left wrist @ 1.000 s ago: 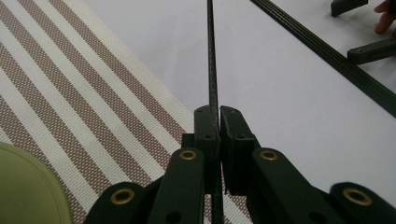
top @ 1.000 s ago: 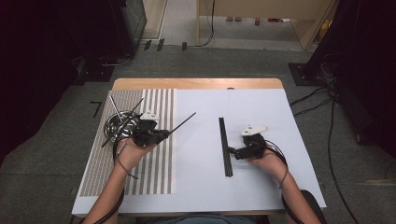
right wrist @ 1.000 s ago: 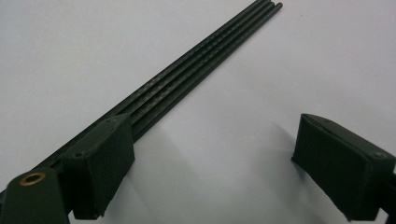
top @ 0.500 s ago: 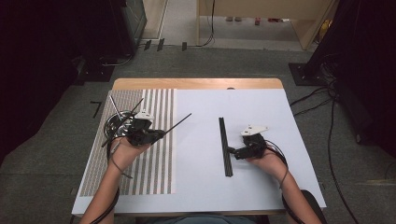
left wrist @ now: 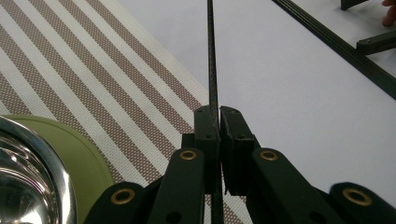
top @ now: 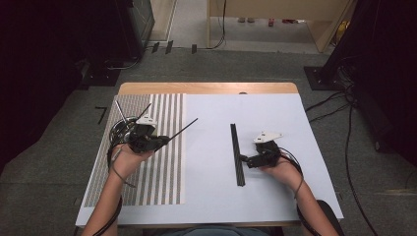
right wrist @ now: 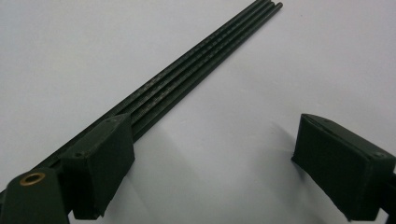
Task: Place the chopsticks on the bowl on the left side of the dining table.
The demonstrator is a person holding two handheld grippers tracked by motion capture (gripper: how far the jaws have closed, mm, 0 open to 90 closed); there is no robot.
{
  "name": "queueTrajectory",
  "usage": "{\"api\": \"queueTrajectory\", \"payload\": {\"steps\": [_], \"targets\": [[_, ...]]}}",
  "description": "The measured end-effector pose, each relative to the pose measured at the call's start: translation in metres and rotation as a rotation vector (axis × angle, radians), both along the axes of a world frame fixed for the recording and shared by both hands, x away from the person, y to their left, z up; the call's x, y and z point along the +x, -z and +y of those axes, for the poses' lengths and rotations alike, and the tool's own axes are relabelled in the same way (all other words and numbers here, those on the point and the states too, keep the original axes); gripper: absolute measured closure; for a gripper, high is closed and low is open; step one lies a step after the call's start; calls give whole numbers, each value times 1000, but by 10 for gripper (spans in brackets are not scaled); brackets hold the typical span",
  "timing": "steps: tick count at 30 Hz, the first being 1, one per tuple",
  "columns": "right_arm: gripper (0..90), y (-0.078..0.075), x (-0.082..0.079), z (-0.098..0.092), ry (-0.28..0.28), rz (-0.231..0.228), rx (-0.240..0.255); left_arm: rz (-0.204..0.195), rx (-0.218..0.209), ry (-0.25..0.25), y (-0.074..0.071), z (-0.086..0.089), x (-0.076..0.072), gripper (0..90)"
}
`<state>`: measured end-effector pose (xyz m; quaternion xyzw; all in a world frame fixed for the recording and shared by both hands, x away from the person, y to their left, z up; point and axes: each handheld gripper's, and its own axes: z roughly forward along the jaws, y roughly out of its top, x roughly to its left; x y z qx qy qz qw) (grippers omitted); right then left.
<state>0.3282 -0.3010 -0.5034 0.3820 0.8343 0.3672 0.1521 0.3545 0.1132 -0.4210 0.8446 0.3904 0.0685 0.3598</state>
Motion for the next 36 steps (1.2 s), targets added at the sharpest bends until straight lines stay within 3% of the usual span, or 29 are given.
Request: {"api": "queueTrajectory", "payload": {"steps": [8,14,28,31,34,36], "targets": [[118,0,0,0,0,1,0,22,-10,3,-3,12,0,876],[119,0,0,0,0,1,0,-1,4,-19,-6,22,1,876],[118,0,0,0,0,3,2,5,-11,-37,-9,38,4,876],[118,0,0,0,0,3,2,-1,-2,-39,-9,42,3,876],[118,0,0,0,1,3,2,-29,39,-43,-9,45,3,875],[118,0,0,0,0,2,2,-25,25,-39,-8,48,3,876]]}}
